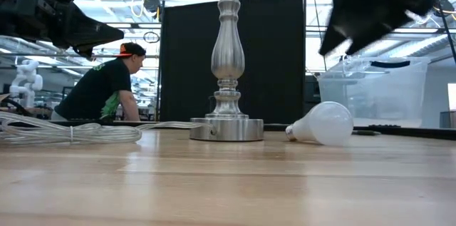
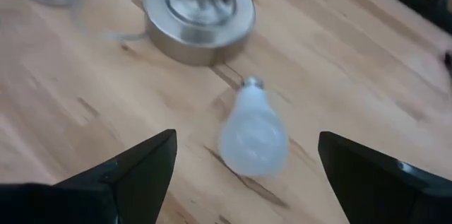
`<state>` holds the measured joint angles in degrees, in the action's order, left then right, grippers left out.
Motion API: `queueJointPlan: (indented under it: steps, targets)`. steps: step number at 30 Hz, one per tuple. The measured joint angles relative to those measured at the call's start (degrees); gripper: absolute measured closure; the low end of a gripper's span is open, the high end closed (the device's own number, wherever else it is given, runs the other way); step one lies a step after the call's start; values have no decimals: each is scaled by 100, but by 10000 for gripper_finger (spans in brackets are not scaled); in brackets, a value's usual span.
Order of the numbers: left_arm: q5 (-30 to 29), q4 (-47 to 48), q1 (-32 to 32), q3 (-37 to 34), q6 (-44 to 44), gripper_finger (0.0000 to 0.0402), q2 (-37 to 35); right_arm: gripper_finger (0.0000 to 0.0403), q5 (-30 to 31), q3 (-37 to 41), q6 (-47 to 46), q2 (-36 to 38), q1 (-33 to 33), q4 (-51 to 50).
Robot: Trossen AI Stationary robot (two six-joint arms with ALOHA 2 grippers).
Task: Screw lightbulb
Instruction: Insert the lightbulb into the desk lamp
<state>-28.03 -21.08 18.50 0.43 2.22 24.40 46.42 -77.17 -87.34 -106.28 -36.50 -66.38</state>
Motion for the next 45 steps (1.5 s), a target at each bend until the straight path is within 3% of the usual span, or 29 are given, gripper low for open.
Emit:
queueJointPlan:
  steps: [10,20,25,36,45]
  targets:
    - [0,0,1,2,9,401,0,64,177,1242,-457,-4,8,1573]
    - [0,3,2,1,-24,401,0,64,119,1349,401,-11,548,2625]
    - [0,132,1,2,-23,401,0,64,-235,1349,1129,-11,820,3193]
    - [2,142,0,1,-25,401,2,64,-786,1349,1303,-125,1113,3418]
    - [2,173,0,1,-24,401,0,64,-709,1349,1004,-356,1136,3241]
